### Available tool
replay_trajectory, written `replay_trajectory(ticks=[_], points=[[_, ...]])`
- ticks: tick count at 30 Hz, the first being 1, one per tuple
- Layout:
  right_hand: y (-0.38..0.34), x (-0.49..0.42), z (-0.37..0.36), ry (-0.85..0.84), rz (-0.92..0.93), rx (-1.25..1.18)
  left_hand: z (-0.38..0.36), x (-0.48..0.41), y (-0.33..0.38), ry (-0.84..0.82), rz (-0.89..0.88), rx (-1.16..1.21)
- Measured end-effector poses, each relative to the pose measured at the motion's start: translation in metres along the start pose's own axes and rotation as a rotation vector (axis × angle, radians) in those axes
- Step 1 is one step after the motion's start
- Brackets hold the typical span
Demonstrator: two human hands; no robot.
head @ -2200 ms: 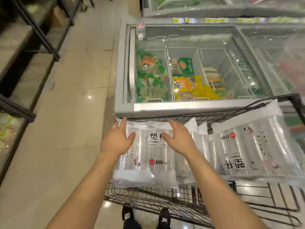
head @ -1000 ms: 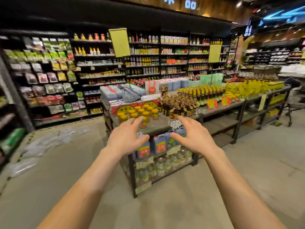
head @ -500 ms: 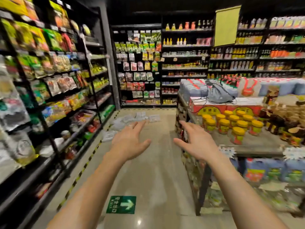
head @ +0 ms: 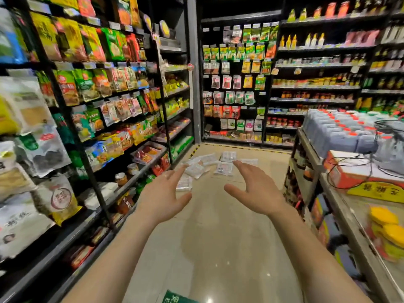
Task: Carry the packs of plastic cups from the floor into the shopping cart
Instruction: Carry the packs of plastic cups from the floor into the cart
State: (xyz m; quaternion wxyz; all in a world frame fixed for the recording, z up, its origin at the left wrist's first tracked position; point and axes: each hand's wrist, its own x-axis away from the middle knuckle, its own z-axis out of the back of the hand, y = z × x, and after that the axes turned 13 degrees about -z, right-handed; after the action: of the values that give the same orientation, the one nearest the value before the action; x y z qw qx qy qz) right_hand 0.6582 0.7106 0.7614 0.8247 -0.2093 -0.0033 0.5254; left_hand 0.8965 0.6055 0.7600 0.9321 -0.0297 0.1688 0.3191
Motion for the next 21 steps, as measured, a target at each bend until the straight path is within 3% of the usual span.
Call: replay_trajectory(ticks=[11,21], points=[[0.002,-0.298,-0.115,-0.079,0.018,0.062,-0.115,-0.227,-0.173,-0.042,0.065,-0.022],[-0.005,-0.556,-0.179,-0.078,-0.021,0.034,-0.168,-0.458,-0.309,-0.083,0.027,-0.040]])
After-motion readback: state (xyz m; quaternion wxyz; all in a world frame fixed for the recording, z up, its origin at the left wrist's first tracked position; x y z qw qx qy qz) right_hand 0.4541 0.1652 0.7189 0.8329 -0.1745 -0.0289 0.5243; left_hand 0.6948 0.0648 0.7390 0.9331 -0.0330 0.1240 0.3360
